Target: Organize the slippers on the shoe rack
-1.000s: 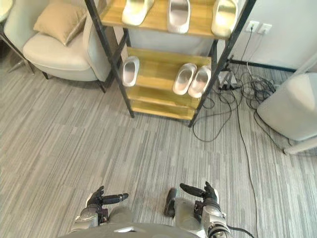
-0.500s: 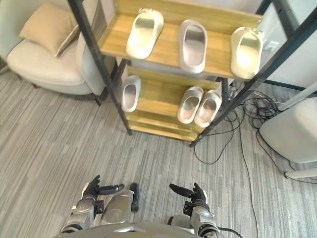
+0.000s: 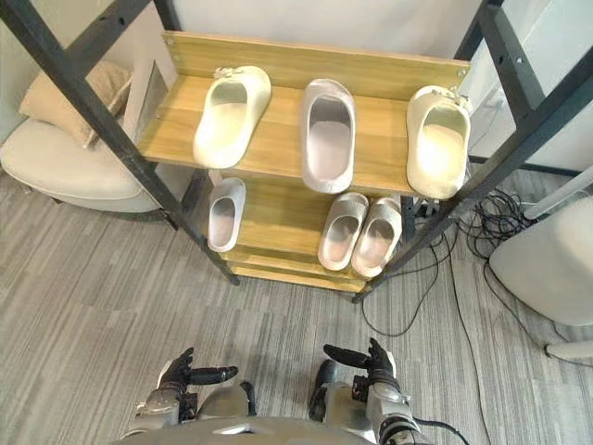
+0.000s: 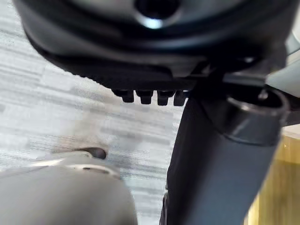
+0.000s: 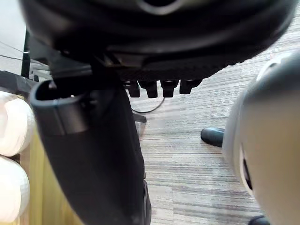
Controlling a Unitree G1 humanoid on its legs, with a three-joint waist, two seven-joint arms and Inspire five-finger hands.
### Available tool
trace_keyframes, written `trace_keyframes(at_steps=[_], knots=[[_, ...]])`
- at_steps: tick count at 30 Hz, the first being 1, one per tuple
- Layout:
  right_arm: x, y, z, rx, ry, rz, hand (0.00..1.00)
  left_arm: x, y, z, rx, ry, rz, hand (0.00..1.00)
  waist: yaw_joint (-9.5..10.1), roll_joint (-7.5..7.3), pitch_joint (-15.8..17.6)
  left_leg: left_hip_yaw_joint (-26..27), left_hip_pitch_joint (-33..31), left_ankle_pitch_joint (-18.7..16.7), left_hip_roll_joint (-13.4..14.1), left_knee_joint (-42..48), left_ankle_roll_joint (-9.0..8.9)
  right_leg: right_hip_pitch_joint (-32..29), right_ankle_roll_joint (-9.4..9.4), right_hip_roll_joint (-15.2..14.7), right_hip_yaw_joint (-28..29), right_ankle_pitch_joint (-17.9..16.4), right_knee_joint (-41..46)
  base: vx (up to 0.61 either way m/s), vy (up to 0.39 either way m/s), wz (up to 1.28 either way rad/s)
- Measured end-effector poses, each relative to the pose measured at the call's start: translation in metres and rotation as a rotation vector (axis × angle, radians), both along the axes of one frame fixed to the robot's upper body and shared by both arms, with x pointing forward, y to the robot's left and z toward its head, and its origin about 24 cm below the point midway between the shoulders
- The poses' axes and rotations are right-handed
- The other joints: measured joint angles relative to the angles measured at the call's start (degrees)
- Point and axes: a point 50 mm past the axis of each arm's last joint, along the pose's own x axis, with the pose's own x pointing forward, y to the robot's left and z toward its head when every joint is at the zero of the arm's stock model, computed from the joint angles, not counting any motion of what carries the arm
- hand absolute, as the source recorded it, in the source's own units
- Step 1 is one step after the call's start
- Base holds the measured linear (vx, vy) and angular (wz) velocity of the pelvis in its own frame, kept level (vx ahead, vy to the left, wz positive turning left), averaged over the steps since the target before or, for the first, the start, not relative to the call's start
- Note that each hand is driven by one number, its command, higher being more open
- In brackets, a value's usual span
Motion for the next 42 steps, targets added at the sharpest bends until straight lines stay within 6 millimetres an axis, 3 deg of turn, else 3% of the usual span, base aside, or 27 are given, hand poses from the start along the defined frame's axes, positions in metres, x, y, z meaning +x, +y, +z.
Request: trace_keyframes(at_steps=[1, 3, 6, 7, 10, 17, 24, 30, 34, 36, 39, 42], knots=[[-0.005, -0.001, -0.002, -0.002, 0.012, -0.006, 1.0, 0.001, 0.001, 0.001, 0.002, -0.004, 0.0, 1.0, 0.46, -0.03, 0.0, 0.3, -3.5, -0.3, 1.6, 8.4, -0.45, 2.2, -0.14, 0.4, -0.9, -0.4, -1.0, 0.09, -0.017, 0.24], [-0.011, -0.003, -0.003, -0.008, 0.025, -0.014, 1.0, -0.001, 0.0, 0.0, 0.0, -0.001, 0.001, 1.0, 1.5, 0.09, -0.1, 1.1, -5.2, -1.8, 2.6, 12.6, 0.2, 3.9, -0.26, 0.5, -0.8, -0.8, -1.9, 0.1, 0.051, 0.07], [-0.008, -0.004, -0.002, -0.008, 0.018, -0.021, 1.0, -0.001, 0.0, 0.0, 0.0, -0.001, 0.002, 1.0, 1.48, 0.65, -0.1, 0.1, -6.5, -2.5, 1.2, 5.6, 0.81, 3.8, 0.69, 0.1, -0.1, -0.5, -2.1, 0.04, 0.162, -0.14], [-0.005, -0.004, -0.002, -0.007, 0.016, -0.026, 1.0, -0.001, 0.0, 0.0, 0.0, 0.0, 0.002, 1.0, 1.86, 0.14, 0.2, -0.4, -5.2, 0.1, -1.5, -0.3, 2.65, 3.2, 2.53, -1.2, 1.8, -0.3, -1.7, 0.04, 0.187, -0.3], [-0.009, 0.003, -0.004, 0.01, 0.028, -0.015, 1.0, 0.001, 0.004, 0.001, 0.017, -0.001, -0.002, 1.0, 2.09, -1.44, -0.5, 0.9, -3.9, 1.3, -4.5, -1.3, 3.52, 4.1, 4.11, -2.9, 5.0, 0.7, -5.1, 0.13, 0.153, -0.14], [-0.008, 0.008, -0.004, 0.02, 0.024, 0.005, 1.0, 0.002, -0.001, 0.0, 0.024, 0.01, -0.069, 1.0, 1.64, -0.9, -0.8, 0.7, 0.0, 0.9, -5.9, -2.6, 4.23, 8.3, 3.94, -2.7, 7.4, 1.2, -8.2, 0.07, 0.047, -0.07], [-0.022, -0.003, -0.007, -0.011, 0.062, 0.017, 1.0, -0.011, -0.004, -0.005, 0.021, 0.063, -0.103, 1.0, 1.3, -0.44, -3.2, 0.2, 3.8, 1.5, -6.4, -8.6, 4.83, 10.2, 4.1, -2.4, 7.3, 1.5, -10.1, 0.01, -0.006, 0.0], [-0.019, 0.01, -0.008, -0.025, 0.083, 0.229, 1.0, -0.016, -0.001, -0.006, 0.018, 0.076, -0.11, 1.0, 1.48, -1.19, -4.2, -1.3, 3.9, 3.9, -8.2, -12.0, 5.47, 10.4, 4.25, -3.3, 5.9, 3.0, -12.1, -0.05, 0.009, 0.12], [0.001, 0.043, -0.003, -0.027, 0.039, 0.523, 1.0, -0.016, -0.001, -0.006, 0.035, 0.081, -0.148, 1.0, 2.39, -1.47, -4.2, -2.5, 3.3, 5.9, -8.8, -13.6, 5.68, 9.9, 4.04, -3.5, 5.1, 4.0, -12.8, -0.09, -0.002, 0.15], [0.024, 0.082, 0.012, -0.009, -0.071, 0.776, 1.0, -0.015, 0.0, -0.006, 0.042, 0.08, -0.156, 1.0, 3.05, -1.91, -4.0, -2.8, 3.2, 7.2, -8.8, -14.7, 5.64, 9.3, 3.7, -3.5, 5.0, 4.6, -12.8, -0.14, -0.012, 0.04], [0.037, 0.11, 0.026, 0.021, -0.167, 0.927, 1.0, -0.015, 0.001, -0.005, 0.045, 0.075, -0.158, 1.0, 3.45, -2.15, -4.0, -3.0, 3.1, 8.0, -8.8, -15.6, 5.52, 8.7, 3.65, -3.4, 5.0, 5.0, -12.8, -0.12, -0.009, 0.0], [0.052, 0.169, 0.068, 0.194, -0.388, 1.152, 1.0, -0.011, 0.003, -0.003, 0.064, 0.058, -0.161, 1.0, 5.02, -3.35, -4.0, -2.9, 3.1, 9.6, -8.8, -17.4, 5.33, 7.6, 3.44, -3.3, 5.5, 6.0, -12.8, -0.13, -0.001, -0.06]])
